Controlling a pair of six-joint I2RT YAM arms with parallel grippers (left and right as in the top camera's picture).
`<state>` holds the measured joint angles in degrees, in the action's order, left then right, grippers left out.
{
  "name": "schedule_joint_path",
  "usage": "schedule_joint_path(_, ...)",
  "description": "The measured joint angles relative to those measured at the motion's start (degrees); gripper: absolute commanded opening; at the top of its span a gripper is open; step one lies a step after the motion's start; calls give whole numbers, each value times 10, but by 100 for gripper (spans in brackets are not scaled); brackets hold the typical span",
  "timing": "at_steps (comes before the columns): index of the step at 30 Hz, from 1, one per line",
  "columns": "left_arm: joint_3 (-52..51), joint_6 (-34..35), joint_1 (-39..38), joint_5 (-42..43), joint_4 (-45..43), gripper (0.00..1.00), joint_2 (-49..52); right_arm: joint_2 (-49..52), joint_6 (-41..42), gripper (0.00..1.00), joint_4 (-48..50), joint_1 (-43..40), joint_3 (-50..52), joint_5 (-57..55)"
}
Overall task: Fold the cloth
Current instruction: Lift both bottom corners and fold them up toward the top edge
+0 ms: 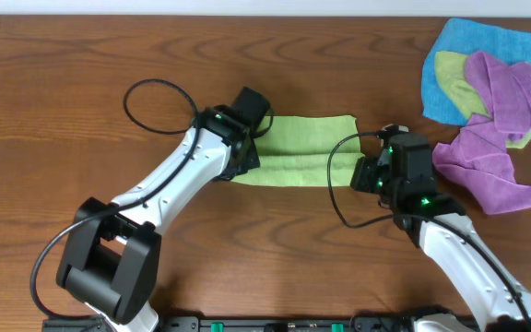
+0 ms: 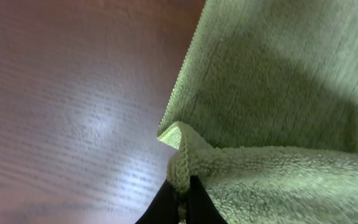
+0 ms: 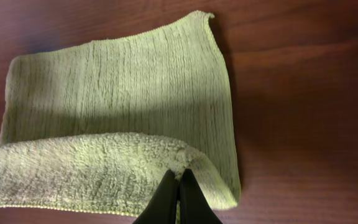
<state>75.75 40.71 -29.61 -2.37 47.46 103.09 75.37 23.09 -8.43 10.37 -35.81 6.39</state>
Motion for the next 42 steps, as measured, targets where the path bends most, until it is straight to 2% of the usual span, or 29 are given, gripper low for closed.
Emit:
schedule_joint_path(14,0,-5,2,-26,-99,6,19,79,2,2,125,0,0,-6)
schedule_joint_path(25,0,-35,43,-34,-128,6,43,105,2,2,169,4,0,-35)
schedule_joint_path(36,0,-40,46,-19,-195,7,94,146,2,1,214,5,0,-49)
schedule_joint_path(42,0,-67,49,-23,-236,12,94,171,2,1,229,5,0,-54)
